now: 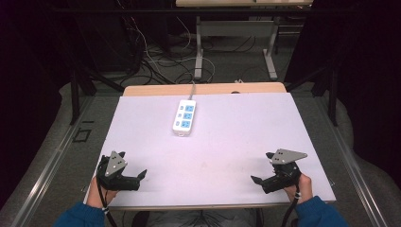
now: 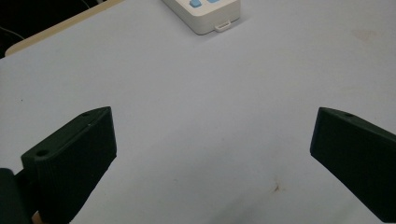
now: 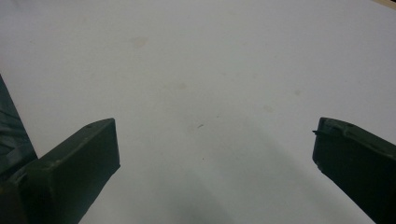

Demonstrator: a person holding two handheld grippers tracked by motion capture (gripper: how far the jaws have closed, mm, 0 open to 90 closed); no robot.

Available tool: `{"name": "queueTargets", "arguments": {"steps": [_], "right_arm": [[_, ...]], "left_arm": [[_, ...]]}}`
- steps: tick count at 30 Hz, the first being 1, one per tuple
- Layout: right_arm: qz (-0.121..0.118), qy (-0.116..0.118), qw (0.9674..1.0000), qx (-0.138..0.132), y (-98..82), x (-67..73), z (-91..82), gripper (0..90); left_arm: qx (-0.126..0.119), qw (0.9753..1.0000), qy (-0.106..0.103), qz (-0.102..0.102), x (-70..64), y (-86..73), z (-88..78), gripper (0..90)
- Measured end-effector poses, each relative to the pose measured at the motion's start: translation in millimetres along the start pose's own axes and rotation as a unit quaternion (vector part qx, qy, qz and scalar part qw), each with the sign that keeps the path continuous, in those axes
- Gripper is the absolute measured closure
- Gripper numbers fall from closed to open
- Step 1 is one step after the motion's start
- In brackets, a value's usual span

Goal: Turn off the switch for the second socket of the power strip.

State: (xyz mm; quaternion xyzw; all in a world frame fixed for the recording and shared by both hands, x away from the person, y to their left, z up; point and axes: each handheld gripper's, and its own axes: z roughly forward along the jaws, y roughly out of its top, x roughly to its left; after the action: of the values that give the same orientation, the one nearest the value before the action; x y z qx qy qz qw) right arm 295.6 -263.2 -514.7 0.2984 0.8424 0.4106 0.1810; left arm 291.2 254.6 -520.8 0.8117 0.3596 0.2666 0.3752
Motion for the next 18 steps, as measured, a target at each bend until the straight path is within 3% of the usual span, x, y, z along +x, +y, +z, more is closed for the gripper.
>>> {"name": "queueTargets", "arguments": {"steps": [7, 10, 18], "right_arm": [[-0.001, -0.002, 1.0, -0.001, -0.1, 0.1, 0.3, 0.0], [-0.001, -0.002, 1.0, -0.001, -0.1, -0.1, 0.4, 0.0], [0.0, -0.003, 1.0, 0.0, -0.3, 0.1, 1.5, 0.0]], "left_arm": [[0.005, 0.9999, 0.008, 0.005, 2.6, 4.5, 4.7, 0.2], [0.005, 1.0, 0.005, -0.005, 2.8, 5.7, 7.0, 0.2], [0.002, 0.9999, 0.013, -0.005, 5.1, 11.0, 12.3, 0.2]]}}
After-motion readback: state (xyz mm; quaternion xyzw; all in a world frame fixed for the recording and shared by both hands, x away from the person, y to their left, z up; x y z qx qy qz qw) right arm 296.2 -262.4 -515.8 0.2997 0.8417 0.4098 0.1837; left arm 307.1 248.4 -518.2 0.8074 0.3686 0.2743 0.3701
